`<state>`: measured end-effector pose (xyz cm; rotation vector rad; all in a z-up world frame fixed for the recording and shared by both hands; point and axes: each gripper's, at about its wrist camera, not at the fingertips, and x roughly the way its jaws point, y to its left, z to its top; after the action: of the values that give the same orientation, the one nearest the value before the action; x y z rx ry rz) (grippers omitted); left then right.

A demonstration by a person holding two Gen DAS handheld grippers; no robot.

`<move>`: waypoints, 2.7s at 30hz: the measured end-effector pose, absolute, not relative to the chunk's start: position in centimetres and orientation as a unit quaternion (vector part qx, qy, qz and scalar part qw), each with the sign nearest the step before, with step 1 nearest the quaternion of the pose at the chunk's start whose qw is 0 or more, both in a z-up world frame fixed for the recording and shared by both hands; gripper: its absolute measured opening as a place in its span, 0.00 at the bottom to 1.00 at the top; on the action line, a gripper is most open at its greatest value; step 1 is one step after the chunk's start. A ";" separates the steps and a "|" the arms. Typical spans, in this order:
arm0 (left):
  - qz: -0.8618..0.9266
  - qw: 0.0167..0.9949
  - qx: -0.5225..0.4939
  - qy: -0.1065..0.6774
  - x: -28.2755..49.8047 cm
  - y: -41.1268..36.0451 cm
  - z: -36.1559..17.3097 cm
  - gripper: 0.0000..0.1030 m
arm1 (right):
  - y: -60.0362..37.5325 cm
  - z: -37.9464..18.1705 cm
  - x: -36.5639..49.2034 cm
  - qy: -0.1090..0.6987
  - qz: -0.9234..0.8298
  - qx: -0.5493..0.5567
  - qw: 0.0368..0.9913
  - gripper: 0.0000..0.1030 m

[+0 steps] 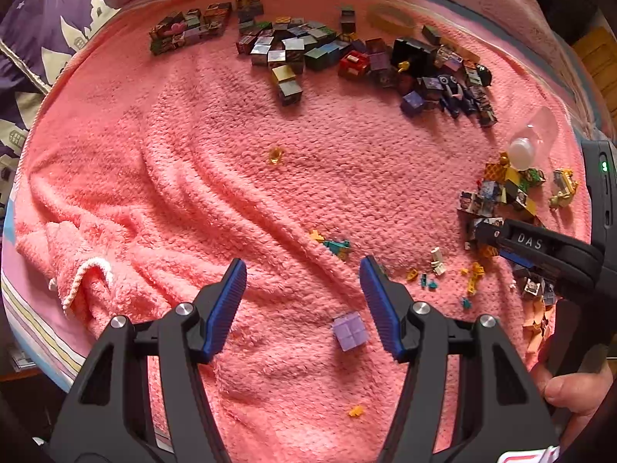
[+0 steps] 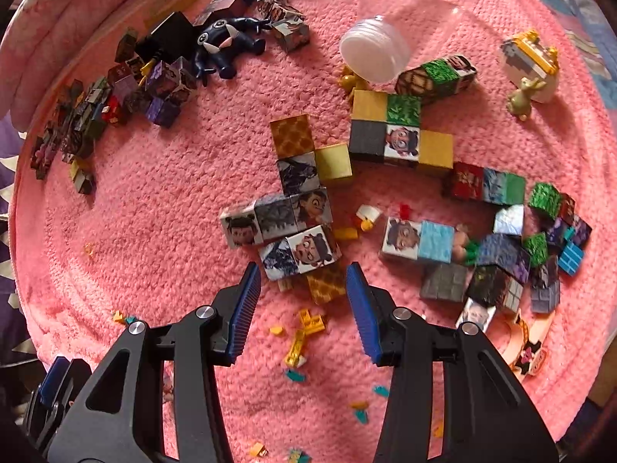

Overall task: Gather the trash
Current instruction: 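Lower the right gripper onto the orange-checkered picture cube and close, then grasp the lavender cube with the left gripper while the right gripper holds the picture cube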

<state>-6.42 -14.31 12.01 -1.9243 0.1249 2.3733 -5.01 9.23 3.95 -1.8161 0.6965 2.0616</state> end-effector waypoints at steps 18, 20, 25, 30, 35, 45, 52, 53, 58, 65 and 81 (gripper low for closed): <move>0.762 0.033 -0.646 0.028 -7.0 -14.1 10.3 0.61 | 9.5 3.4 -5.5 0.235 0.729 -0.625 0.149 0.37; 0.761 0.035 -0.647 0.025 -6.8 -14.1 10.2 0.61 | 9.6 3.8 -4.8 0.241 0.732 -0.620 0.148 0.31; 0.763 0.039 -0.645 0.024 -6.2 -14.1 10.5 0.62 | 9.2 4.4 -3.7 0.251 0.734 -0.616 0.139 0.22; 0.763 0.033 -0.645 0.021 -5.8 -14.8 10.7 0.63 | 8.9 4.4 -2.9 0.260 0.729 -0.616 0.147 0.22; 0.759 0.028 -0.651 0.011 -5.2 -15.3 10.5 0.63 | 9.8 4.1 -2.0 0.271 0.723 -0.616 0.155 0.26; 0.758 0.037 -0.651 0.023 -5.3 -14.4 10.1 0.65 | 9.4 3.4 -4.9 0.235 0.727 -0.629 0.144 0.45; 0.753 0.025 -0.657 0.018 -5.5 -15.0 9.5 0.68 | 8.5 2.0 -5.5 0.230 0.725 -0.634 0.141 0.38; 0.751 0.025 -0.660 0.017 -5.5 -15.0 9.3 0.68 | 8.9 2.1 -5.3 0.234 0.726 -0.631 0.143 0.34; 0.750 0.030 -0.661 0.021 -5.6 -14.5 9.2 0.68 | 9.4 2.9 -4.4 0.240 0.734 -0.621 0.134 0.25; 0.749 0.021 -0.662 0.017 -5.7 -15.1 9.1 0.69 | 8.9 4.2 -3.2 0.258 0.742 -0.606 0.124 0.22; 0.754 0.035 -0.653 0.053 -3.7 -16.6 9.2 0.69 | 4.8 7.4 -2.7 0.254 0.770 -0.582 0.069 0.22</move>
<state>-3.65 -16.59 9.20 -2.0085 0.1641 2.3188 -2.72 4.78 7.35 -1.7516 0.7645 2.3175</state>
